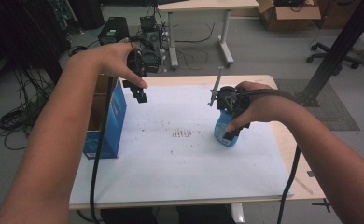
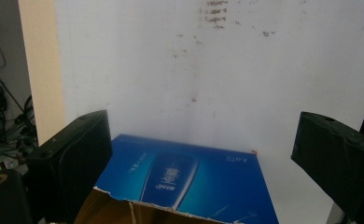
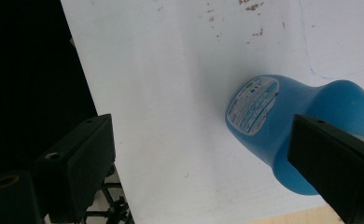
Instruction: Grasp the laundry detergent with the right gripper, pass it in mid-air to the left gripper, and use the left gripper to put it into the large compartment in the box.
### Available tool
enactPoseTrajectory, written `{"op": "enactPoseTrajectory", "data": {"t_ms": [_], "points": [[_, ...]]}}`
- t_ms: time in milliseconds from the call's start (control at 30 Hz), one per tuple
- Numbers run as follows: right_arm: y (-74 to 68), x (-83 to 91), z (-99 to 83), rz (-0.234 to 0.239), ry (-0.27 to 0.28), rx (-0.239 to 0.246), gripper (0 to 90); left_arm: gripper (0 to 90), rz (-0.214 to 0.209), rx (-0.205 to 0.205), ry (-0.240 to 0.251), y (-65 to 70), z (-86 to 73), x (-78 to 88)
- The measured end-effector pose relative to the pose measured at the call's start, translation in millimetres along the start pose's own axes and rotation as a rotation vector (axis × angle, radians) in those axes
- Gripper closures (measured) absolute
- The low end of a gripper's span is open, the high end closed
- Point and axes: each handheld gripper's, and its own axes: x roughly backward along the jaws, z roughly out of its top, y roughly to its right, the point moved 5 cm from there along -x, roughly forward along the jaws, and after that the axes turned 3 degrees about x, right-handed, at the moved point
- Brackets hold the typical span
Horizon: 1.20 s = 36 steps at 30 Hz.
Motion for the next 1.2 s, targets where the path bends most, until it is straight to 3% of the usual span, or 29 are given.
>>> {"op": "enactPoseTrajectory", "data": {"t_ms": [700, 933, 1100, 1200], "points": [[-0.2, -4.3, -1.4, 0.0, 0.013, 0.006, 7.8, 5.6, -0.008, -0.016, -0.005, 17.4, -1.9, 5.9], [-3.7, -4.4, -0.5, -0.005, 0.019, 0.015, 7.8, 5.6, -0.021, -0.02, -0.015, 30.4, -7.2, 1.0], [-6.8, -6.7, 0.2, -0.003, 0.015, 0.018, 7.7, 5.6, -0.04, -0.033, -0.038, 50.0, -15.6, -3.9], [-8.4, -9.1, 0.3, -0.001, 0.018, 0.018, 7.7, 5.7, -0.036, -0.033, -0.035, 55.3, -18.3, -5.3]]}}
